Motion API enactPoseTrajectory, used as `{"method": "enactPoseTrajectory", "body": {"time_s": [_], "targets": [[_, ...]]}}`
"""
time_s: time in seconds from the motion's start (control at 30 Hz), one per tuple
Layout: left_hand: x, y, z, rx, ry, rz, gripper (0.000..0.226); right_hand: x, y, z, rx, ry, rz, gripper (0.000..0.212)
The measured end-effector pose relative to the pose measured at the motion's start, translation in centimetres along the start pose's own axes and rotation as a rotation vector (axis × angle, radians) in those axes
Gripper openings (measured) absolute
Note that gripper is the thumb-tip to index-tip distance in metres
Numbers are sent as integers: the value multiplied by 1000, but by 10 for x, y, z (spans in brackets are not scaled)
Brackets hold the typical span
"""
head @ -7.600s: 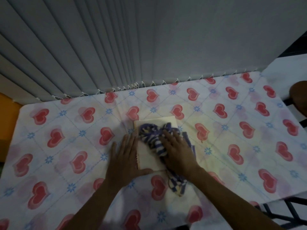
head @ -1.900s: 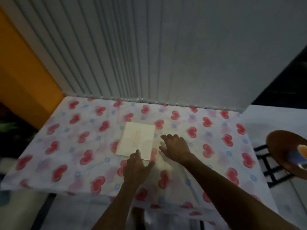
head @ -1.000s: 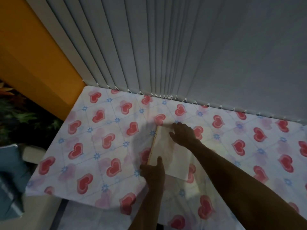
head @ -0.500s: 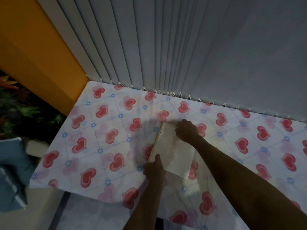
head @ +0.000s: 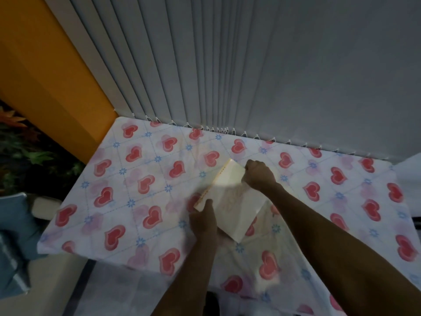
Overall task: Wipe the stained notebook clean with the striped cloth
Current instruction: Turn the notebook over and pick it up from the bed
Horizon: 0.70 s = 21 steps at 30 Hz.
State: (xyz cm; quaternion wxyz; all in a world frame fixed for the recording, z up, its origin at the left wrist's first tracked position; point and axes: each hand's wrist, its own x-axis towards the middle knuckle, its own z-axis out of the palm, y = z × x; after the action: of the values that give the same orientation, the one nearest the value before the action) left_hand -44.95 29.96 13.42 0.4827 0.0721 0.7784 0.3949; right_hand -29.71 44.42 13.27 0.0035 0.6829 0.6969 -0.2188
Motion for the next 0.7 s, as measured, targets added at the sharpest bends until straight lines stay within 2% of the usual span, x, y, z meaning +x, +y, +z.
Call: {"method": "enactPoseTrajectory", "body": {"time_s": [0.2, 0.3, 0.43, 0.53, 0.7], "targets": [[-38, 30, 3, 12, 13, 262, 56, -41, 21, -46, 261, 235, 36, 10], [-54, 40, 2, 14, -46, 373, 51, -77, 35, -53, 462, 311, 79, 24], [-68, 40, 3, 66, -181, 503, 49, -134, 56, -38, 727, 275, 40, 36], [-69, 38, 5, 124, -309, 548, 51, -164, 71, -24, 791, 237, 23, 41], [-63, 22, -5, 210, -454, 613, 56, -185, 88, -2, 824, 174, 26, 63]]}}
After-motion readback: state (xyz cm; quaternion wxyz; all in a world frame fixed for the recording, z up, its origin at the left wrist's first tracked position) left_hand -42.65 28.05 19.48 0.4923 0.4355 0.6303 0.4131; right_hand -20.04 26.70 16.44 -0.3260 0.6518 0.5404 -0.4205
